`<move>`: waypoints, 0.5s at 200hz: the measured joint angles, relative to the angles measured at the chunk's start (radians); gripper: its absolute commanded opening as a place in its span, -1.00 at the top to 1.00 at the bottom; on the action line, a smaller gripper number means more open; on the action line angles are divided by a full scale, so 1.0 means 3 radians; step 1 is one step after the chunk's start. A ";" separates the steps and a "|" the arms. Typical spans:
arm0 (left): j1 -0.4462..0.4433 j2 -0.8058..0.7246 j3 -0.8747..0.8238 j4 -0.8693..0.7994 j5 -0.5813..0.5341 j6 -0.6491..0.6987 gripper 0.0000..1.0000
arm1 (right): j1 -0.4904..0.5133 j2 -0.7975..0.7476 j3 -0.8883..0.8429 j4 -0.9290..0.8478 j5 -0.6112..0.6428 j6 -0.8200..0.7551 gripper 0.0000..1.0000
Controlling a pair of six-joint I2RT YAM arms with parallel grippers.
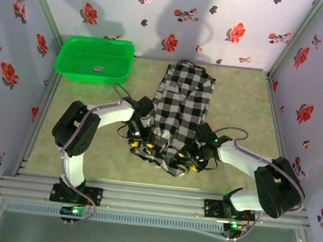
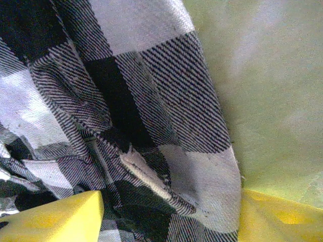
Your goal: Fold and stack the long sleeve shirts
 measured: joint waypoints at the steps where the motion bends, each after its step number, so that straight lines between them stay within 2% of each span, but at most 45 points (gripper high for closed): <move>1: -0.0001 0.0000 0.0000 0.0000 -0.0003 0.0000 -0.13 | 0.0000 0.0000 0.0000 -0.0001 0.0000 0.0000 -0.36; 52: -0.0080 0.0039 0.0037 -0.0013 -0.0212 -0.0052 0.01 | 0.0000 0.0000 0.0000 -0.0001 0.0000 0.0000 -0.34; 86: -0.0126 0.0145 0.0156 -0.0042 -0.0264 -0.0080 0.34 | -0.0001 0.0011 -0.0005 0.0009 0.0000 0.0015 -0.32; 100: -0.0137 0.0186 0.0216 -0.0060 -0.0278 -0.0080 0.49 | -0.0005 0.0011 -0.0017 0.0027 0.0000 0.0062 -0.23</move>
